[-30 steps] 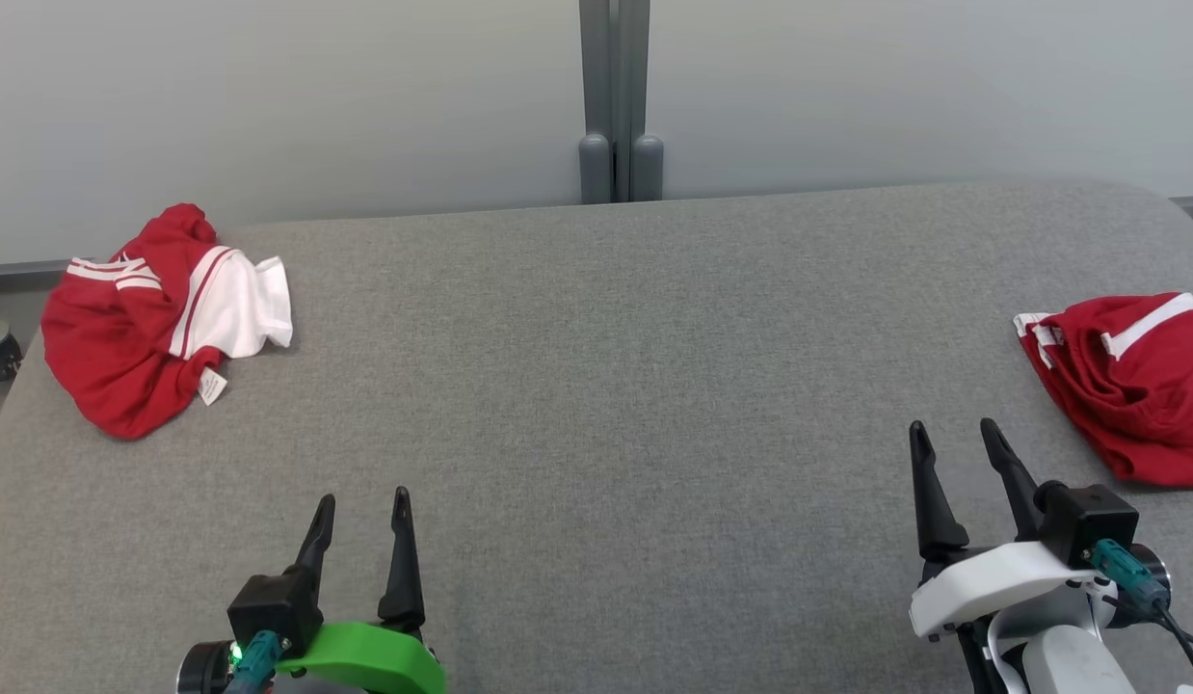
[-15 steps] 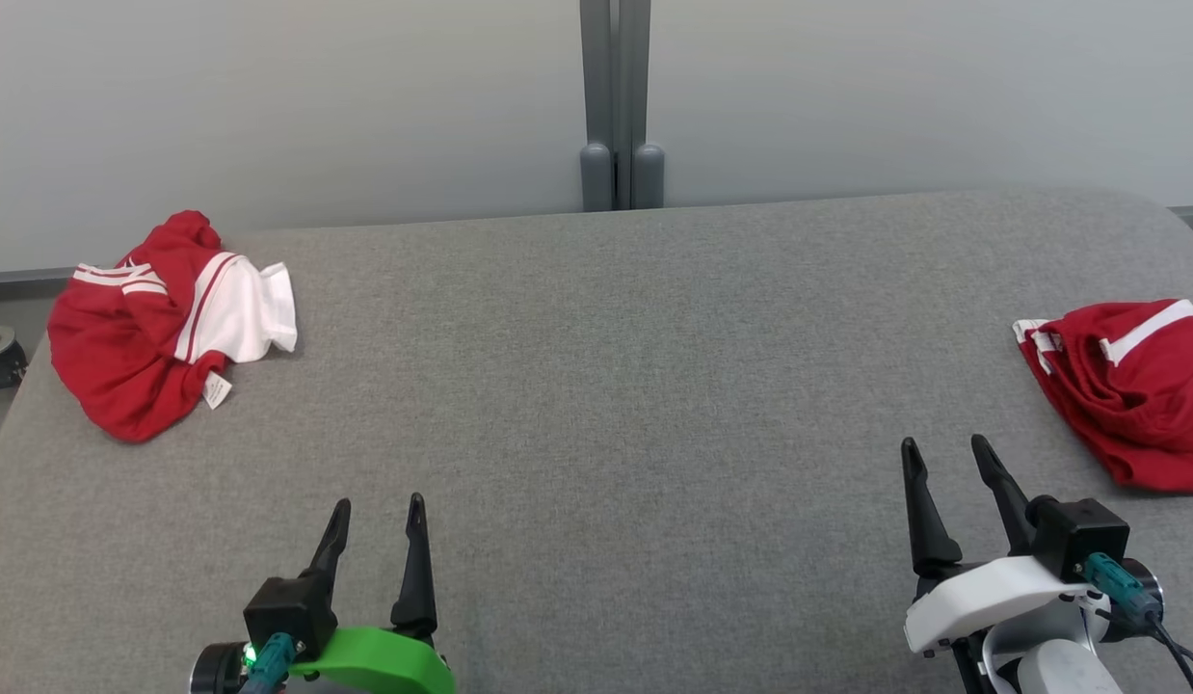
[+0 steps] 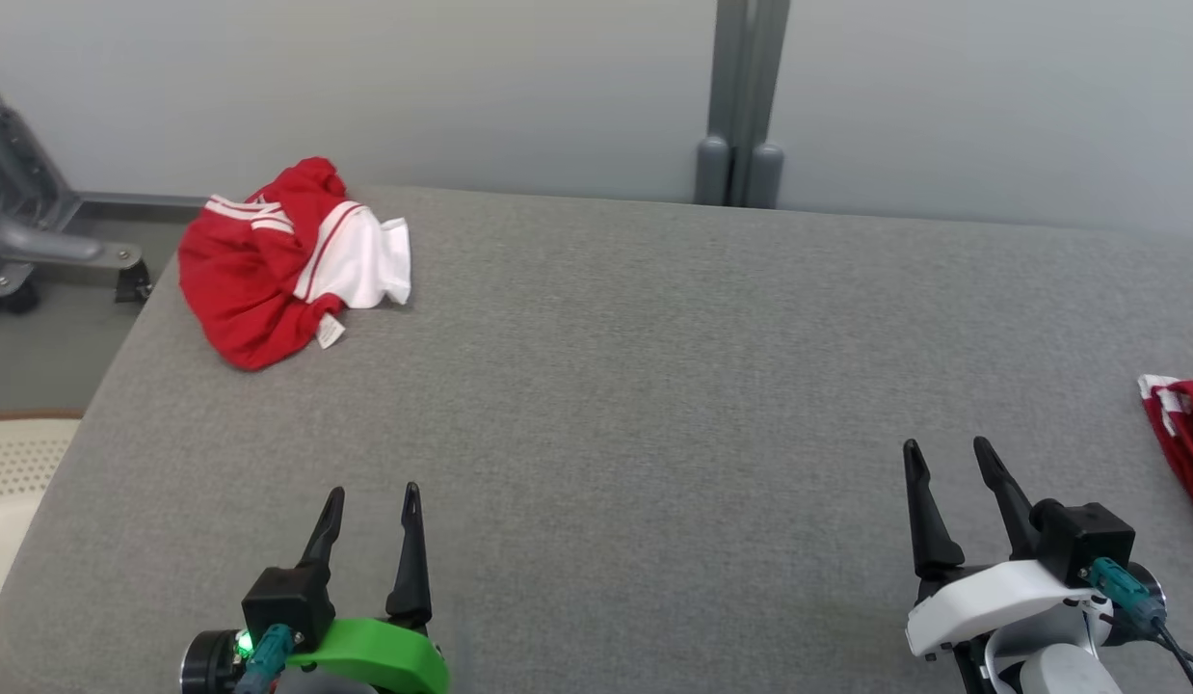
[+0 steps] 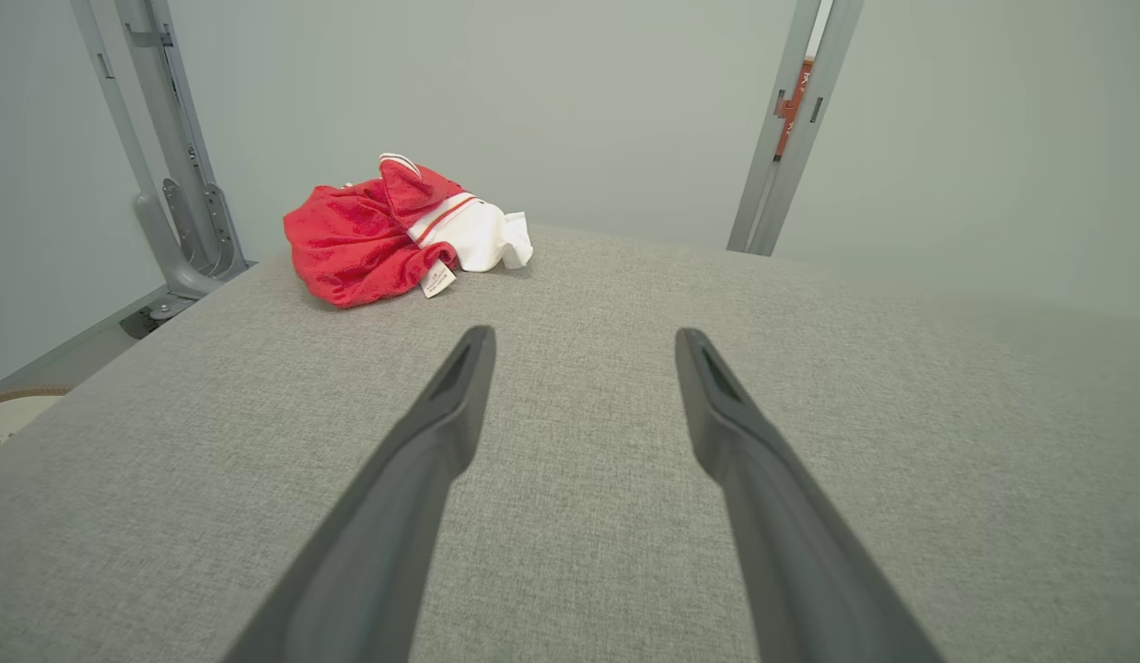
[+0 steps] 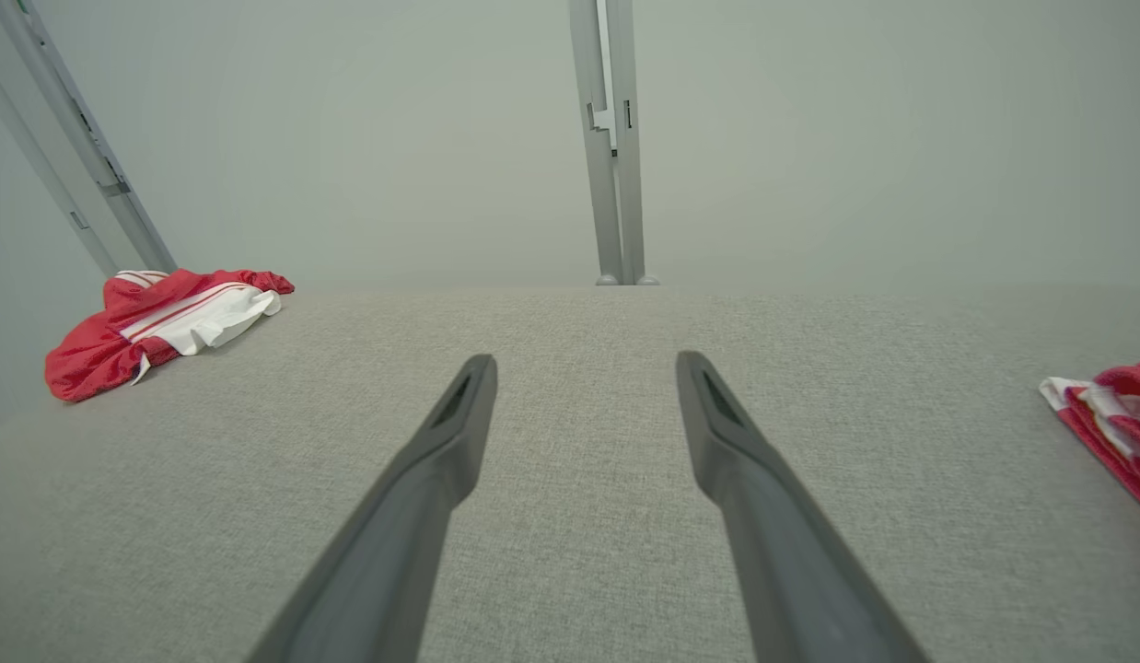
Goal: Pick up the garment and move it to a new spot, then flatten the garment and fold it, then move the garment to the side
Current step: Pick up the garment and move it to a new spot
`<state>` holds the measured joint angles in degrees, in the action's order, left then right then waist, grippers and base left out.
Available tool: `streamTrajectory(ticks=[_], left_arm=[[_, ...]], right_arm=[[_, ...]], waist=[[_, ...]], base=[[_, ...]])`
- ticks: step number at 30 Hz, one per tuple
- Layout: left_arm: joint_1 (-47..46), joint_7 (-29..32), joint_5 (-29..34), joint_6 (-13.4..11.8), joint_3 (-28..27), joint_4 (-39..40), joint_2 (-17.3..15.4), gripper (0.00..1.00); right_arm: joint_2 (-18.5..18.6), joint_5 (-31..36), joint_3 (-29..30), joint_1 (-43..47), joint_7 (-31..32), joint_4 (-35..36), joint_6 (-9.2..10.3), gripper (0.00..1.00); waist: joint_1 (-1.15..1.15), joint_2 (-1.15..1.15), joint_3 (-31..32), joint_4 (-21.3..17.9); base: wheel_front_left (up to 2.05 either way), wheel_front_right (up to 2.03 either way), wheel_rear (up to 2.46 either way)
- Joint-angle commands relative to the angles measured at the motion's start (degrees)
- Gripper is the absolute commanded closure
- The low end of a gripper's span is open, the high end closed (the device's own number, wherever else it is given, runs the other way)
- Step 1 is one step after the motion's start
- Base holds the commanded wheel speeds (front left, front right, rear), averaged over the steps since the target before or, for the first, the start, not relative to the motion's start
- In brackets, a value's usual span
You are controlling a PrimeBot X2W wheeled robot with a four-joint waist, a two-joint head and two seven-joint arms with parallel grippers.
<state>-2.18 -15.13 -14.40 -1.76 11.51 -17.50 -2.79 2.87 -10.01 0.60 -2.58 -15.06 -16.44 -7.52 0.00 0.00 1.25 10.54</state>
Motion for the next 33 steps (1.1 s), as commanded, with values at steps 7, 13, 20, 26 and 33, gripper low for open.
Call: streamTrajectory(ticks=[7,13,20,26,33], left_arm=[[-0.3,-0.01,0.57,0.34,-1.84,0.58,-0.19,0.0],[-0.04,-0.01,0.01,0.46,-1.91,0.86,-0.19,0.0],[0.6,-0.01,-0.67,-0.37,-1.94,1.47,-0.19,0.0],[-0.51,-0.01,-1.51,-0.61,-3.69,2.76,-0.19,0.0],[-11.3,-0.01,1.04,2.32,-8.12,4.5,-3.46,0.0]], right_arm=[[0.07,-1.09,-1.23,-1.2,-0.15,0.31,0.05,0.0],[0.11,-1.68,-2.26,-1.95,-0.15,0.19,0.05,0.0],[0.12,-0.76,-2.49,-2.14,-0.15,0.26,0.06,0.0],[0.13,1.59,-1.13,-3.24,0.33,2.23,0.06,0.0],[0.12,5.01,1.21,-6.3,1.92,7.84,0.06,0.0]], waist=[[0.0,0.0,-1.56,14.2],[0.0,0.0,-1.88,17.36],[0.0,0.0,-2.27,17.92],[0.0,0.0,-4.85,15.84],[0.0,0.0,-12.78,11.11]], base=[[0.0,0.0,0.0],[0.0,0.0,0.0],[0.0,0.0,0.0],[0.0,0.0,0.0],[0.0,0.0,0.0]])
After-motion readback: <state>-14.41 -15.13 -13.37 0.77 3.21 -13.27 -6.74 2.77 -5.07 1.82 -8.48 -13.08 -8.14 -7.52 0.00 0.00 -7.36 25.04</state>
